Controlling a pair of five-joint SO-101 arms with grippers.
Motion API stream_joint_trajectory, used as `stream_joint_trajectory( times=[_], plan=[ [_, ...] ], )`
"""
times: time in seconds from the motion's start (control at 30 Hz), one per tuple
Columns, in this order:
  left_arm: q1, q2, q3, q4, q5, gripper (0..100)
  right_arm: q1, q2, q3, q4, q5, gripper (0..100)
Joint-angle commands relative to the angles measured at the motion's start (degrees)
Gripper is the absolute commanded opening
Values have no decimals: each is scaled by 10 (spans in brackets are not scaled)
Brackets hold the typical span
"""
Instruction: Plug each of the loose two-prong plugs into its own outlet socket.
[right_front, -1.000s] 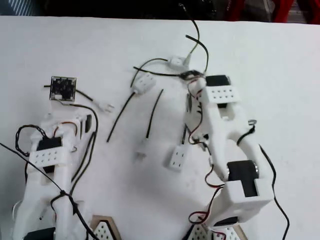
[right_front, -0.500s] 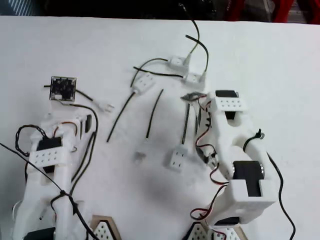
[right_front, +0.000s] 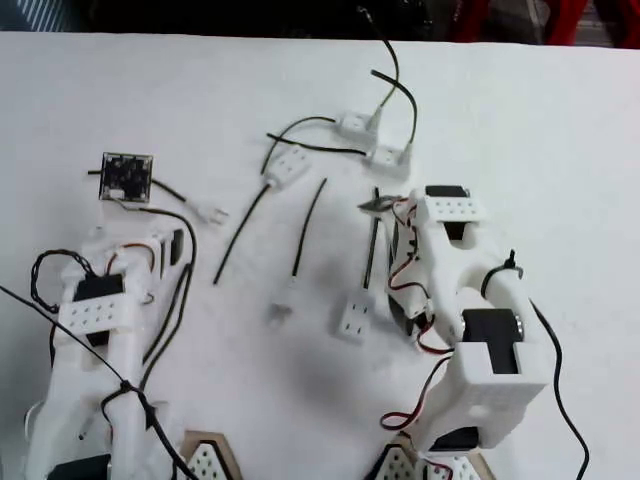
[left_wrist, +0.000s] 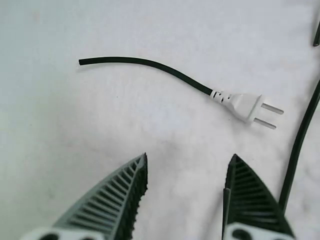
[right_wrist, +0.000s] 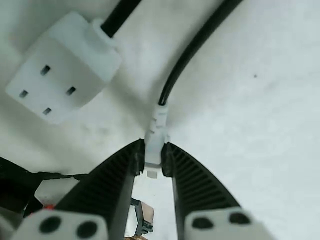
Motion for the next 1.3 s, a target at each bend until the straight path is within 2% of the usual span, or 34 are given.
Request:
stream_joint_trajectory(
  times=[0.0,0.33,0.53,0.9,1.1,1.17,1.27],
  plan=[
    [6,-16,-1,-11,-1,255,3,6,1,-11,4,17],
    [6,-16,-1,-11,-1,255,2,59,-2,-13,3,17],
    [6,-16,-1,-11,-1,255,2,38,-3,3,3,16],
    [6,-16,-1,-11,-1,255,2,-210,-3,124,3,16],
    [6,-16,-1,-11,-1,255,-1,-355,-2,130,2,16],
    [6,-16,-1,-11,-1,255,-27,-391,2,112,-22,16],
    [6,-16,-1,-11,-1,255,-89,-434,26,59,-126,17]
  ],
)
